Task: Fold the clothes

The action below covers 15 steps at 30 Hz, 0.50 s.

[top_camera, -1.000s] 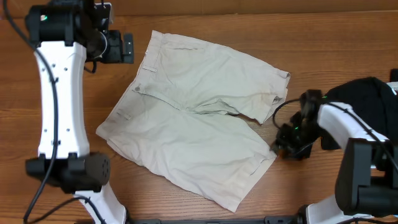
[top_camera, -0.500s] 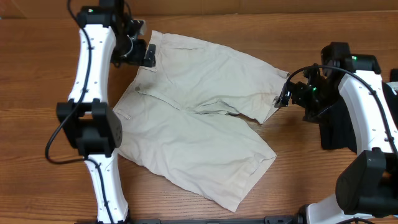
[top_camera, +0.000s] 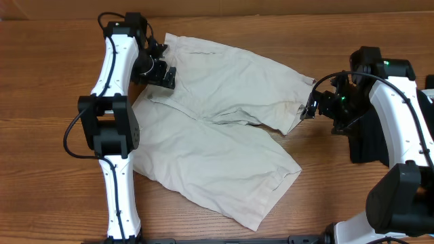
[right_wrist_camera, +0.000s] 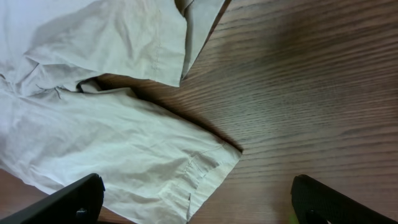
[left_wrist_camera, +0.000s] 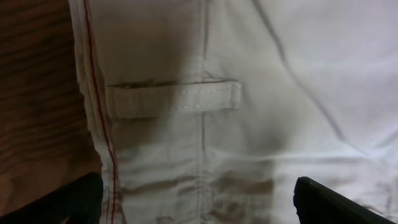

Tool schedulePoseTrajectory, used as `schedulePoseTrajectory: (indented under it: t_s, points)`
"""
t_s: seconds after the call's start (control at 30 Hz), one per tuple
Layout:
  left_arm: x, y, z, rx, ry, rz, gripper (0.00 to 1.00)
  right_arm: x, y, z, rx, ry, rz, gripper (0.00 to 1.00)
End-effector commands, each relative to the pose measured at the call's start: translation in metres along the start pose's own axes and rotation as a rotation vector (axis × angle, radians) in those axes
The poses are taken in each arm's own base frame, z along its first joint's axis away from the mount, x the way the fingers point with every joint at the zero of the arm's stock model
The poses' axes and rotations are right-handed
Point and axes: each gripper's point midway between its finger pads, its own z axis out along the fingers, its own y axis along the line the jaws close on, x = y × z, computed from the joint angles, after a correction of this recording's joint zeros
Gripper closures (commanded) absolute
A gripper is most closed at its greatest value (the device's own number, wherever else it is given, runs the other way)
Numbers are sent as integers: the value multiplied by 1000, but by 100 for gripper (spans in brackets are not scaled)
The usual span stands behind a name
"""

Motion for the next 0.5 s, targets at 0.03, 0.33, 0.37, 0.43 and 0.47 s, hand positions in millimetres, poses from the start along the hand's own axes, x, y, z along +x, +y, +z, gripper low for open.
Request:
schedulePoseTrajectory:
  t_s: [0.03, 0.33, 0.37, 0.43, 0.47]
  points:
    - [10, 16, 22, -35, 63, 7, 0, -4, 2, -5, 1, -22, -15, 0]
    - [21, 21, 39, -39, 118, -46, 40, -6, 3, -5, -1, -27, -13, 1]
    - [22, 22, 38, -40, 118, -64, 49, -6, 3, -5, -1, -28, -13, 2]
    - [23, 27, 37, -43, 115, -124, 69, -6, 7, -3, -1, -29, -27, 2]
    - [24, 31, 37, -45, 114, -160, 77, -5, 10, -3, -1, -30, -37, 2]
